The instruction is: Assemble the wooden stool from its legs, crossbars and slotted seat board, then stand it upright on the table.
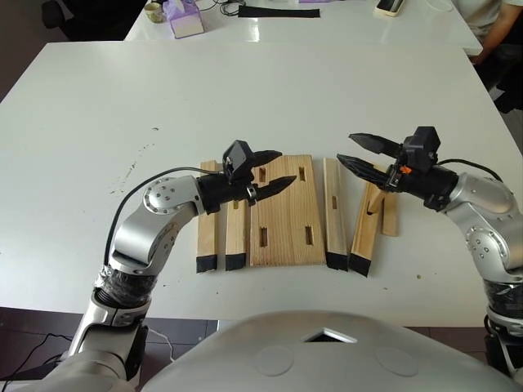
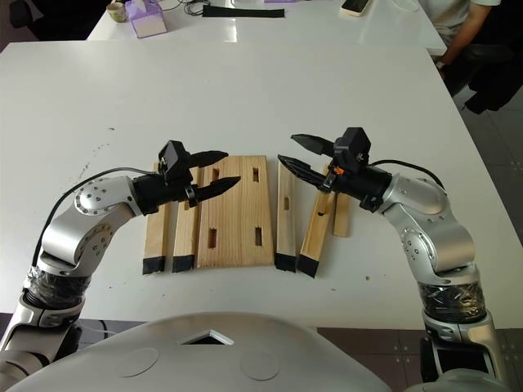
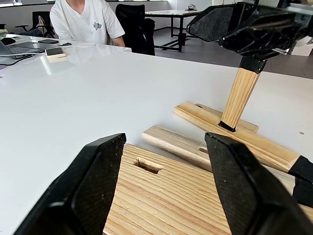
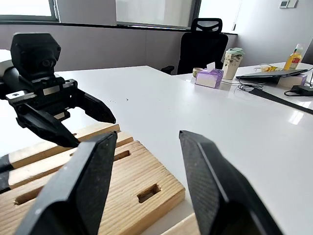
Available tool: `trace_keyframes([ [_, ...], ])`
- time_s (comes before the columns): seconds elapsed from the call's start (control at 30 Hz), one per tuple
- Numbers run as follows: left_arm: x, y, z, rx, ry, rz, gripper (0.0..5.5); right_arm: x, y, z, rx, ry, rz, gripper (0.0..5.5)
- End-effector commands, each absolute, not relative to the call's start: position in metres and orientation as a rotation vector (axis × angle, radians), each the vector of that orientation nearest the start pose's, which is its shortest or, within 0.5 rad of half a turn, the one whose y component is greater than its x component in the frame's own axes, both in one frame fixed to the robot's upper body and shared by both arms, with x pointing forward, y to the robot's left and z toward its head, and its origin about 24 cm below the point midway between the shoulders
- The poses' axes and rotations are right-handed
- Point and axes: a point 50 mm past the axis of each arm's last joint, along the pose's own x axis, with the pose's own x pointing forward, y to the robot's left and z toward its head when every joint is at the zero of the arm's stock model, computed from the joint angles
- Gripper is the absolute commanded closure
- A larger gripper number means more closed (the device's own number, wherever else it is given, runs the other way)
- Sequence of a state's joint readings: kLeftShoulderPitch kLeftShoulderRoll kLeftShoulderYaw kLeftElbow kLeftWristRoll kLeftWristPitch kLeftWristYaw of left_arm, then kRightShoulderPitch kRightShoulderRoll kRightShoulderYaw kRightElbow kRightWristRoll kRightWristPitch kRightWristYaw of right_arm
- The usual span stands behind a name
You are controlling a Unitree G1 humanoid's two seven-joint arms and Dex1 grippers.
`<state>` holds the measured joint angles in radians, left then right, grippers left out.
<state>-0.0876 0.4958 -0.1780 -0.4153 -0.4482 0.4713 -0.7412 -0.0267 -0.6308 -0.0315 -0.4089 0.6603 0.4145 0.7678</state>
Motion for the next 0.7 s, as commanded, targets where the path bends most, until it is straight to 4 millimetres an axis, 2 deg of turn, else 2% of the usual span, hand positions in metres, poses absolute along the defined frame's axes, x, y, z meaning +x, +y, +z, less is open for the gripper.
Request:
trace_keyframes([
  [0.03, 0.227, 0.127, 0.105, 0.069, 0.120, -1.054, 2.49, 0.226, -0.168, 0.179, 0.064, -0.087, 1.062, 3.15],
  [0.1, 0.227, 0.129, 0.104, 0.067, 0.117, -1.035, 2.49, 0.215, -0.164, 0.195, 0.132, -0.095, 1.146, 3.15],
  [0.17, 0.228, 0.131, 0.103, 0.066, 0.115, -1.015, 2.49, 0.202, -0.162, 0.196, 0.147, -0.032, 1.228, 3.15],
  [0.37, 0.229, 0.136, 0.105, 0.060, 0.103, -0.966, 2.49, 0.172, -0.178, 0.157, 0.071, 0.296, 1.326, 3.15],
  [0.53, 0.229, 0.136, 0.104, 0.061, 0.105, -0.962, 2.49, 0.154, -0.183, 0.131, 0.014, 0.450, 1.394, 3.15],
  [0.7, 0.230, 0.136, 0.105, 0.065, 0.107, -0.974, 2.49, 0.144, -0.186, 0.102, -0.073, 0.542, 1.398, 3.15],
])
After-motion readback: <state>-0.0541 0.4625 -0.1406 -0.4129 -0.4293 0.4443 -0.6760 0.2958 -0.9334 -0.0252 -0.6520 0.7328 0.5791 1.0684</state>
